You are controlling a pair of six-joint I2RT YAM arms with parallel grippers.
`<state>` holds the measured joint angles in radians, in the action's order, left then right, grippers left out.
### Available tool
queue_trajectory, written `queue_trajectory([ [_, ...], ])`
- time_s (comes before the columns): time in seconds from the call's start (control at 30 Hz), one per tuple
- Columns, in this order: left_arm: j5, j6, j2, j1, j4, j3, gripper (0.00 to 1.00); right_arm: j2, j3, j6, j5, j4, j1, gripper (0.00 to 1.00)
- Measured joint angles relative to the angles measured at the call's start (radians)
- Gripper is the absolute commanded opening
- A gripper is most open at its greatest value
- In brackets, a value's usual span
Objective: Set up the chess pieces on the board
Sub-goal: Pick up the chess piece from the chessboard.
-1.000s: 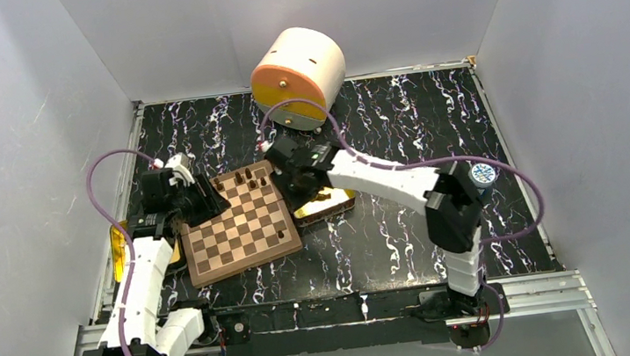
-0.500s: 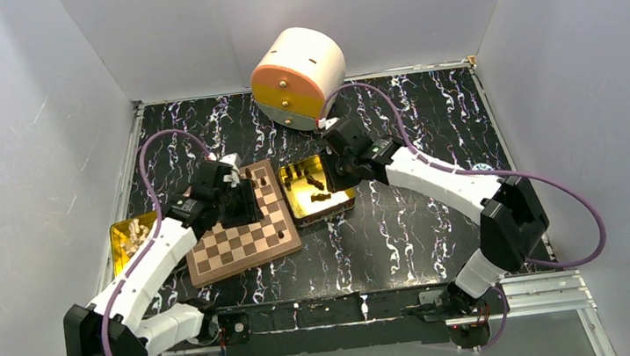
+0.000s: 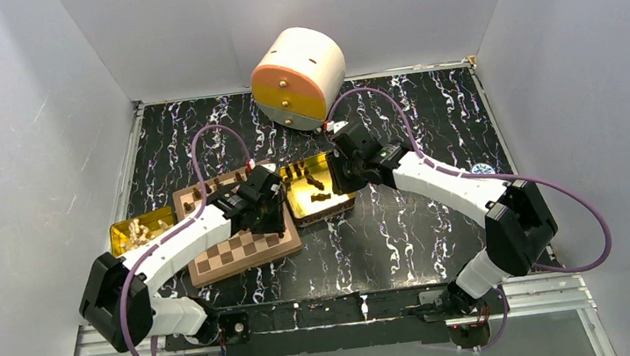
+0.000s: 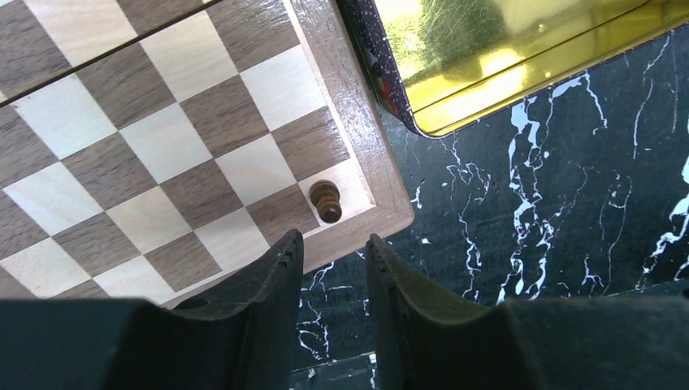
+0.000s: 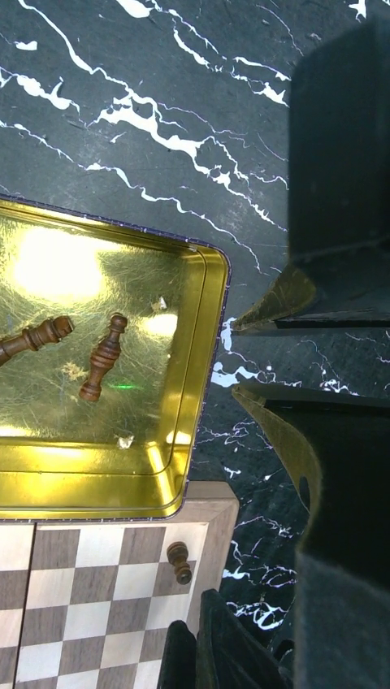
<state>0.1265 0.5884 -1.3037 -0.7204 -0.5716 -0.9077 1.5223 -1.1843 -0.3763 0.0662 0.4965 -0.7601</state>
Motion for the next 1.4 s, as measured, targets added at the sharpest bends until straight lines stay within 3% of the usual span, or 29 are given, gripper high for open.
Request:
queue_trajectory([
  [0.2, 0.026, 0.019, -0.058, -0.025, 0.037, 0.000, 0.25, -0.006, 0.018, 0.006, -0.016, -0.005, 0.006, 0.36],
  [0.93, 0.054, 0.022, -0.103, -0.030, 0.063, 0.000, 0.25, -0.037, 0.021, 0.014, -0.025, -0.022, 0.021, 0.36],
  [1.4, 0.056, 0.021, -0.116, -0.035, 0.064, 0.004, 0.18, -0.037, 0.021, 0.014, -0.029, -0.026, 0.021, 0.36],
])
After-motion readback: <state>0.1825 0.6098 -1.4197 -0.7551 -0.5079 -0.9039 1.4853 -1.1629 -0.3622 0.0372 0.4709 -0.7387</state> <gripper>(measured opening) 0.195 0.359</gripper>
